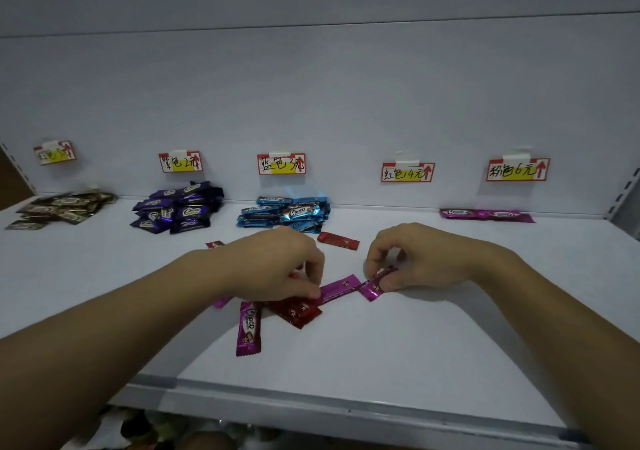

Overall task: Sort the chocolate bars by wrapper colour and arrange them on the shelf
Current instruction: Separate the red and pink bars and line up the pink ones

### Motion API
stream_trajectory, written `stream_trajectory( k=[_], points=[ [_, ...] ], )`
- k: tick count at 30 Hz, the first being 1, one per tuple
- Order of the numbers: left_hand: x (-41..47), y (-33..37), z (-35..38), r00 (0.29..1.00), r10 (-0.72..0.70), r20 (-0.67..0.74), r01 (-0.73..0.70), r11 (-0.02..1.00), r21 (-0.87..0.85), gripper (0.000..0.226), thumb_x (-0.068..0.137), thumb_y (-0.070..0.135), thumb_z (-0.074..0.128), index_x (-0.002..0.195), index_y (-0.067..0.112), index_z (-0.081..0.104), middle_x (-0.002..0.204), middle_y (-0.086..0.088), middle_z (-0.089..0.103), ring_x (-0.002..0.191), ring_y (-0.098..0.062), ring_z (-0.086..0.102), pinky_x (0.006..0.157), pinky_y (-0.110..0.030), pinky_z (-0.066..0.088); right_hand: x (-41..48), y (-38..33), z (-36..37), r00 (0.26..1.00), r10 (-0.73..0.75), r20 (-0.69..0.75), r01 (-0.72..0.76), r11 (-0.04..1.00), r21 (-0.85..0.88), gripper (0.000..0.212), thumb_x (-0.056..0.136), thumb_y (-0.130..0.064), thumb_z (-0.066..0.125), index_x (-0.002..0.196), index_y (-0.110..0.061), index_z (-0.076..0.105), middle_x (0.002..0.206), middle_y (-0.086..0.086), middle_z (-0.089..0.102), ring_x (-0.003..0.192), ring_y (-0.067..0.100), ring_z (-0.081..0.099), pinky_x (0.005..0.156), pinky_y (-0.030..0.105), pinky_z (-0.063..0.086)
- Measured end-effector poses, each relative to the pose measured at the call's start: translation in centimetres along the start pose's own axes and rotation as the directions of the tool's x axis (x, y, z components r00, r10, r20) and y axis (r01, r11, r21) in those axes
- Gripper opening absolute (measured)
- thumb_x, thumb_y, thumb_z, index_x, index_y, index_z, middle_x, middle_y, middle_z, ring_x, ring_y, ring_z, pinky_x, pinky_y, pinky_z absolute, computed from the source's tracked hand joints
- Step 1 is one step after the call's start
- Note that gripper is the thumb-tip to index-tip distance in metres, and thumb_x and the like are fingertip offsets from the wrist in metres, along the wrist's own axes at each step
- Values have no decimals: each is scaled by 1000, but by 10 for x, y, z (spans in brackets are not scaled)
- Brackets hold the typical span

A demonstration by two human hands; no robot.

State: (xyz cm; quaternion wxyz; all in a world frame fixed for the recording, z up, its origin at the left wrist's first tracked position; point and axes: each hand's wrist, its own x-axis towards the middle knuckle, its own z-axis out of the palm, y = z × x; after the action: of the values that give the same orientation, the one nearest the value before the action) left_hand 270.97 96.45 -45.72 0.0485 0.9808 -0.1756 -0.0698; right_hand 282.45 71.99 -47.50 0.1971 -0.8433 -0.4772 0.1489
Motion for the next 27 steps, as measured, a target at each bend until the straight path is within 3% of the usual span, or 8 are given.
stream_trajectory(
  k=[4,6,10,12,16,21,24,27],
  points=[
    [11,11,3,999,-35,31,35,999,3,31,94,48,65,120,32,64,107,16,60,92,-2,54,72,-11,39,-1,0,-2,1000,7,-7,-7,999,33,15,82,-30,82,90,-36,70,88,-11,69,82,7,62,74,24,50],
    [17,12,4,997,-69,44,70,997,-26,26,93,45,67,115,31,65,103,15,60,88,-2,54,68,-11,38,0,0,-2,1000,28,-4,-27,998,61,16,80,-31,84,89,-34,71,82,-8,70,75,10,63,73,30,54],
    [22,11,3,994,-99,43,104,985,-141,19,89,38,74,102,28,64,95,14,63,84,-5,59,69,-18,48,1,0,-4,998,68,-19,-67,995,74,22,73,-36,88,87,-31,71,76,-7,70,67,7,64,67,27,51],
    [23,9,2,992,-108,-64,92,972,-215,14,87,32,77,95,29,66,90,14,66,82,-4,62,72,-22,53,0,0,-6,995,95,-30,-92,993,71,26,69,-38,91,84,-32,70,76,-7,71,68,8,65,67,27,51],
    [30,8,3,940,-145,-309,51,955,-292,8,88,24,76,91,29,71,89,16,69,81,-2,64,66,-12,47,-7,0,-15,988,130,-88,-119,986,120,30,62,-37,95,73,-26,69,73,-7,72,56,10,63,56,21,48],
    [62,14,7,855,-170,-489,16,953,-303,9,88,19,75,89,28,76,79,17,71,76,0,65,65,-9,47,-7,14,-29,952,153,-265,-123,984,128,18,76,-22,88,77,-26,71,71,-13,68,53,2,55,53,15,43],
    [106,30,5,781,-217,-586,12,943,-334,8,88,15,74,91,21,78,81,14,71,72,-2,66,70,-11,52,-17,51,-45,848,247,-468,-225,969,103,16,82,-16,82,81,-28,72,78,-14,67,62,3,57,59,16,40],
    [157,51,7,760,-202,-618,3,952,-307,10,86,13,74,89,21,78,81,10,71,71,-4,64,73,-17,52,-38,106,-58,601,450,-660,-403,884,236,17,82,-8,79,81,-24,72,87,-7,69,73,6,59,66,20,44]
  ],
)
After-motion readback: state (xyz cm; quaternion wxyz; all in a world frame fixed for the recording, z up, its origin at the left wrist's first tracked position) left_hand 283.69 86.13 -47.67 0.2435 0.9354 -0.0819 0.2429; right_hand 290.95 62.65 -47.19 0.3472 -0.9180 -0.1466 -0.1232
